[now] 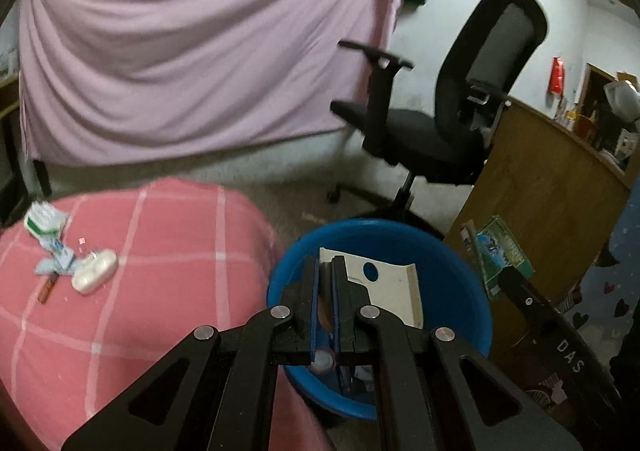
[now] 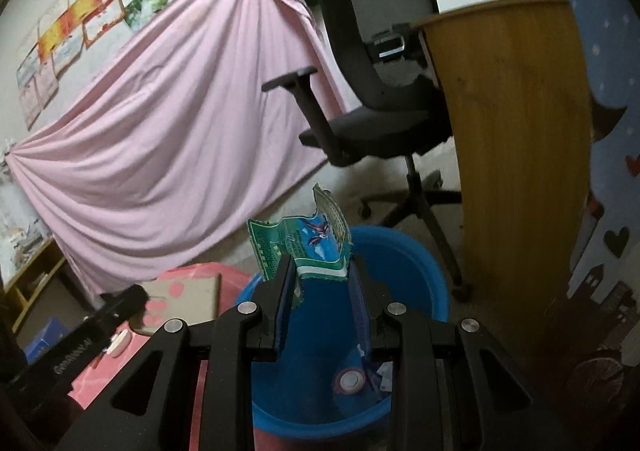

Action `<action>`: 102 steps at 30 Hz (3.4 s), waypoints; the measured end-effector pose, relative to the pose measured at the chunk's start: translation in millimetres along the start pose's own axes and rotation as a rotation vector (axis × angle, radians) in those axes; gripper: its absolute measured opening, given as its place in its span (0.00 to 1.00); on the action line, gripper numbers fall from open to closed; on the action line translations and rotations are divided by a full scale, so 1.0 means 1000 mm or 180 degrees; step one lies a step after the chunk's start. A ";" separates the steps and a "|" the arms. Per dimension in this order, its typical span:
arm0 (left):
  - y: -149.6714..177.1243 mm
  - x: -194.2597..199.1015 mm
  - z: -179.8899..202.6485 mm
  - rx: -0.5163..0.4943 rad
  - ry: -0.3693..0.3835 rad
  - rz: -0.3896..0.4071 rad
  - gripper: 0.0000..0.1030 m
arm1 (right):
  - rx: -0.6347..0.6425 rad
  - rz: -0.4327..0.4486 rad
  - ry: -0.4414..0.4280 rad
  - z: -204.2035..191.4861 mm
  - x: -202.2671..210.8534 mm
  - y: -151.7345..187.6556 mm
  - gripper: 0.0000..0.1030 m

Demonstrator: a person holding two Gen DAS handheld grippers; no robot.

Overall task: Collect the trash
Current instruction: 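Open both tools over the blue bucket to drop the items, then move both open tools back over the table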

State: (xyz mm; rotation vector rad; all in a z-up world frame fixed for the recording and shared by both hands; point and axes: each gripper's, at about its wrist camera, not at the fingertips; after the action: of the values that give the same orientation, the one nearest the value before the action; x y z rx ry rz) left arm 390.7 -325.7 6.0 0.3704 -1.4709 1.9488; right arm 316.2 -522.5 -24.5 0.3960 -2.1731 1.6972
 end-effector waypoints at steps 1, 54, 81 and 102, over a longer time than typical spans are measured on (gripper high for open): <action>-0.002 -0.006 -0.003 0.0043 0.0002 -0.0106 0.06 | -0.0005 -0.0016 -0.0007 -0.001 -0.002 0.001 0.26; 0.035 0.197 -0.195 0.0060 -0.0696 0.1907 0.98 | 0.1156 0.1389 -0.0897 -0.172 0.076 0.004 1.00; 0.047 0.190 -0.289 0.0626 -0.0790 0.1342 0.98 | 0.1774 0.0847 -0.0878 -0.259 0.043 0.043 1.00; 0.004 0.151 -0.286 0.0452 -0.0458 0.0747 0.80 | 0.1627 0.0075 -0.0798 -0.267 -0.006 0.042 0.89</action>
State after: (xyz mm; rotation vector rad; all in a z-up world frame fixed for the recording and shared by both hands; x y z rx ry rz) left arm 321.4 -9.5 -3.0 0.4243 -1.5275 2.2621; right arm 331.5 -253.6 -5.7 0.7514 -1.8749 2.3199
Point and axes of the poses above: each gripper's, at about its wrist camera, not at the fingertips, and x roughly against the way its jaws point, z to its right, y to its underside, and after that the axes turned 10 degrees about x, right-handed
